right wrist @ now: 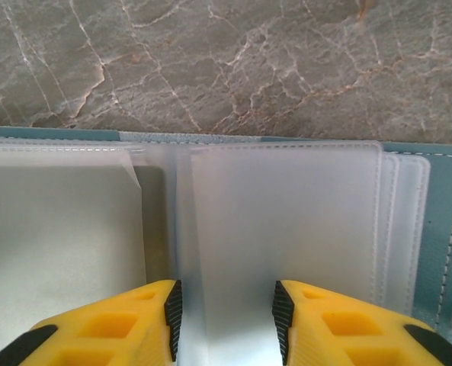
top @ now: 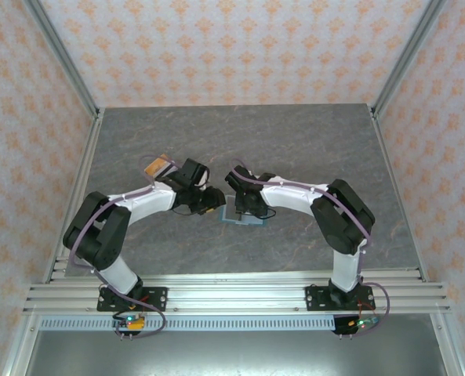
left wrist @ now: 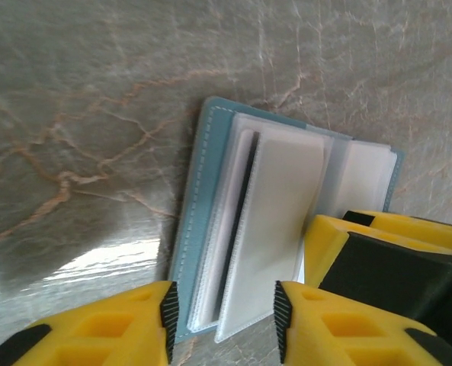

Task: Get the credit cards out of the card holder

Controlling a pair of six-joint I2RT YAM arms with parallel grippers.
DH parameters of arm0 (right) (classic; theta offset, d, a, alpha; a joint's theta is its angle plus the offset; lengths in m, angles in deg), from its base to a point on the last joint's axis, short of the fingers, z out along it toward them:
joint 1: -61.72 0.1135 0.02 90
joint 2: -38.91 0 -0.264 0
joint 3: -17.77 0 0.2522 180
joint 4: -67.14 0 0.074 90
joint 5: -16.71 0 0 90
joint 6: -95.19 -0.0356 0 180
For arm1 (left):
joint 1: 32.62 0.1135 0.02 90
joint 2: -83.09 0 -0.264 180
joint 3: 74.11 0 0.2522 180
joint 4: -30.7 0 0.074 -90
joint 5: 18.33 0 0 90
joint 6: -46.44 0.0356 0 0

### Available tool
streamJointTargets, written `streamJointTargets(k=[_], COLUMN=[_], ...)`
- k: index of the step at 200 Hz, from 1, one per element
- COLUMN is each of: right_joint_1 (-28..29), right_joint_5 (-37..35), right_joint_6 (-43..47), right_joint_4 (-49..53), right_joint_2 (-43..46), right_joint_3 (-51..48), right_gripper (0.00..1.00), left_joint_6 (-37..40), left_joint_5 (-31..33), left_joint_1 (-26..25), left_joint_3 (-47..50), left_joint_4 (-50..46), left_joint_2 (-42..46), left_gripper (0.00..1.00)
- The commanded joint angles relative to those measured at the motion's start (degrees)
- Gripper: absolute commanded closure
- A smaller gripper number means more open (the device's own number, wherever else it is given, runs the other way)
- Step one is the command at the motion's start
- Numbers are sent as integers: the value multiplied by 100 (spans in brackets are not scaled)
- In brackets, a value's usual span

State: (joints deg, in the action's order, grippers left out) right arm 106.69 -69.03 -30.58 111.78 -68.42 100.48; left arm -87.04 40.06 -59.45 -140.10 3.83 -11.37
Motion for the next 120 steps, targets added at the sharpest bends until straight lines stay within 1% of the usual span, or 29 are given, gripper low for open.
streamJointTargets(k=[1, 44, 74, 120], right_joint_1=[14, 12, 12, 13], right_joint_5=[-185, -159, -127, -101], right_joint_6=[3, 25, 24, 9], right_joint_4=[169, 121, 81, 50], right_joint_2=[-284, -314, -307, -306], right_joint_3=[-217, -239, -258, -277], right_gripper=[62, 64, 64, 65], left_joint_6=[86, 121, 75, 59], left_joint_5=[-190, -325, -544, -530], left_joint_1=[-88, -132, -140, -152], left_joint_3=[-180, -143, -108, -95], left_joint_4=[91, 172, 348, 393], left_joint_2=[-125, -302, -388, -465], left_gripper=[64, 67, 68, 69])
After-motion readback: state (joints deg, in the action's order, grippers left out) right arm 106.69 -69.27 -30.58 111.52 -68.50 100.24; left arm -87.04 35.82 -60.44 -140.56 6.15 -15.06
